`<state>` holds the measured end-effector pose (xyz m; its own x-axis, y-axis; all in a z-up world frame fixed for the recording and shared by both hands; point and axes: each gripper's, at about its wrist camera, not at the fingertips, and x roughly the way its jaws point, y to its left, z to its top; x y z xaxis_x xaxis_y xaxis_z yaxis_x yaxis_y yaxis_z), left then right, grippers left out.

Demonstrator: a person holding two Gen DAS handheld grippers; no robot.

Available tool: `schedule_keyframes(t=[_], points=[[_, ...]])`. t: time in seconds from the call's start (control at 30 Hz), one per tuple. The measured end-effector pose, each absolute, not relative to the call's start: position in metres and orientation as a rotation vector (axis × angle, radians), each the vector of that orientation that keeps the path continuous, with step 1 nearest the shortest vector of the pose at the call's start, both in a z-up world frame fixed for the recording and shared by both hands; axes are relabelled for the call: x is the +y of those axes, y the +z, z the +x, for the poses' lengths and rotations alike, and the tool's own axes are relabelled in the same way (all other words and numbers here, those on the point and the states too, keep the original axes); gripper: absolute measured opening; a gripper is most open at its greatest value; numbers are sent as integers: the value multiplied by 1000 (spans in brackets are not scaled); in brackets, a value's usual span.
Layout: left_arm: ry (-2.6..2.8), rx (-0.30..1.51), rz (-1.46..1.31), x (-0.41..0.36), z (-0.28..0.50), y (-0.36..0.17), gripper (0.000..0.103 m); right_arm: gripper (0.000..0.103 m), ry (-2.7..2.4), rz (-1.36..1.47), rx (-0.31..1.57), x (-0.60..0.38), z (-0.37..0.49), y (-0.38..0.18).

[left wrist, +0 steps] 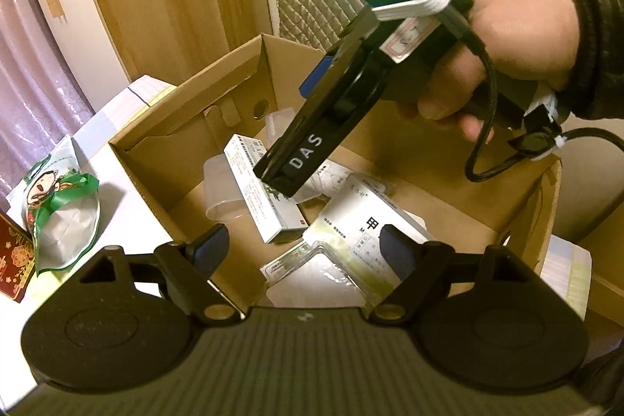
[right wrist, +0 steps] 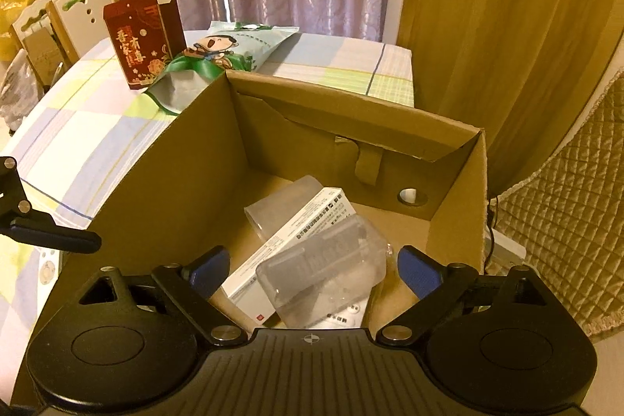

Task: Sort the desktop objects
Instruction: 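Open the left tool to drop the clear square into the cardboard box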

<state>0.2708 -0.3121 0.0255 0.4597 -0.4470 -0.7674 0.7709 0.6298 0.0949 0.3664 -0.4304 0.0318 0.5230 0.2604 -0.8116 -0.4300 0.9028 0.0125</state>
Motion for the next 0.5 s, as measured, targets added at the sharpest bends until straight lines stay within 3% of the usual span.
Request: schedule_keyframes(t=[0.5], points=[[-719, 765, 443, -292, 250, 41, 81, 95, 434, -209, 899, -426, 328, 53]])
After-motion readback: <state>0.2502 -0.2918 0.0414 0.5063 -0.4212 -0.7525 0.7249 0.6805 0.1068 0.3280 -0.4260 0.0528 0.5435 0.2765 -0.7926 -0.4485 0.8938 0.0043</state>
